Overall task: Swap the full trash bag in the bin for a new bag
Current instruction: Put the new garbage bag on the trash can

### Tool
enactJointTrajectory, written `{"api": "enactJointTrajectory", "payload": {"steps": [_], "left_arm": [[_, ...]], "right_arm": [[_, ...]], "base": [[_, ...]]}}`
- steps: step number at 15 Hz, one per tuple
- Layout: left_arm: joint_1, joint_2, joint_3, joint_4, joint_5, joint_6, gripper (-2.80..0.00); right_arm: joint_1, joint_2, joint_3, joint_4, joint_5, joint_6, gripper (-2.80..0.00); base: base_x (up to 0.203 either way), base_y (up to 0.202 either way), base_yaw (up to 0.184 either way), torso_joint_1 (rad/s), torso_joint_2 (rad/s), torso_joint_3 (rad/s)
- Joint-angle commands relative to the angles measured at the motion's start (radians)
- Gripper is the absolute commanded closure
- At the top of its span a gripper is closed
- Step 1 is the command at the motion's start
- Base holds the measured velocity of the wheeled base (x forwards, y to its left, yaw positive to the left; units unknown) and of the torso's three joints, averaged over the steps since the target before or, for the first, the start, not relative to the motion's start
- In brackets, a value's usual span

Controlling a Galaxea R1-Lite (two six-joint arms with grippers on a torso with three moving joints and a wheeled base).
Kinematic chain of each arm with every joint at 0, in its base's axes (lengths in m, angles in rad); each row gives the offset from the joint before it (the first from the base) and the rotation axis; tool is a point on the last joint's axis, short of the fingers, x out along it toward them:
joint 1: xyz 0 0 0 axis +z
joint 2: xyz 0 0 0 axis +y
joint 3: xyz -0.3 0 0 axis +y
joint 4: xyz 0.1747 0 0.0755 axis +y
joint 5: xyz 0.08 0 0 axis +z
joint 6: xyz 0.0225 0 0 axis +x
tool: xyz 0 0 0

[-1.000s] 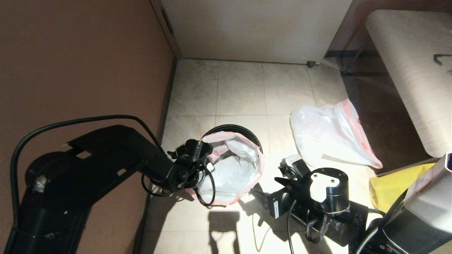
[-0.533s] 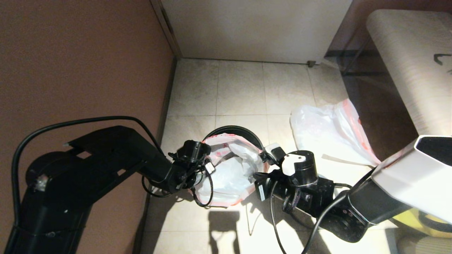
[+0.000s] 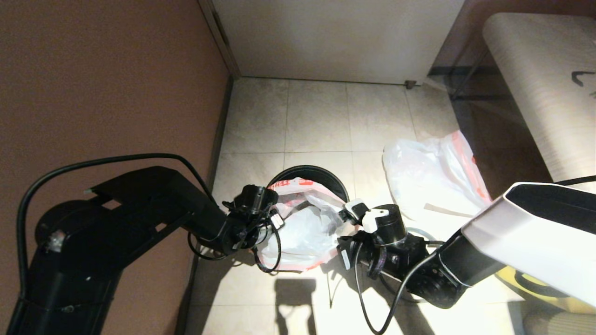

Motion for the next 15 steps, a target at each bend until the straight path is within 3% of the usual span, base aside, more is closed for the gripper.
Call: {"api": "enactJointTrajectory", "payload": {"steps": [1, 6, 11, 15], "left_arm": [[0.002, 0.002, 0.0, -0.002, 0.001, -0.005, 0.0], [0.002, 0.002, 0.0, -0.002, -0.001, -0.005, 0.0], [0.001, 0.002, 0.003, -0.002, -0.003, -0.005, 0.0], [0.001, 0.001, 0.006, -0.002, -0.013, -0.005, 0.0]], "right_arm": [[0.002, 0.045, 0.01, -0.004, -0.002, 0.0, 0.0], [-0.022, 0.125, 0.004, -0.008, -0.002, -0.011, 0.0], [-0.087, 0.244, -0.147, -0.139, -0.003, -0.029, 0.0], [-0.116, 0.273, -0.223, -0.162, -0.038, -0.03, 0.0]], "base": [[0.0, 0.0, 0.0, 0.0, 0.0, 0.0], [0.0, 0.0, 0.0, 0.0, 0.0, 0.0], [0.0, 0.0, 0.0, 0.0, 0.0, 0.0], [0.0, 0.0, 0.0, 0.0, 0.0, 0.0]]}}
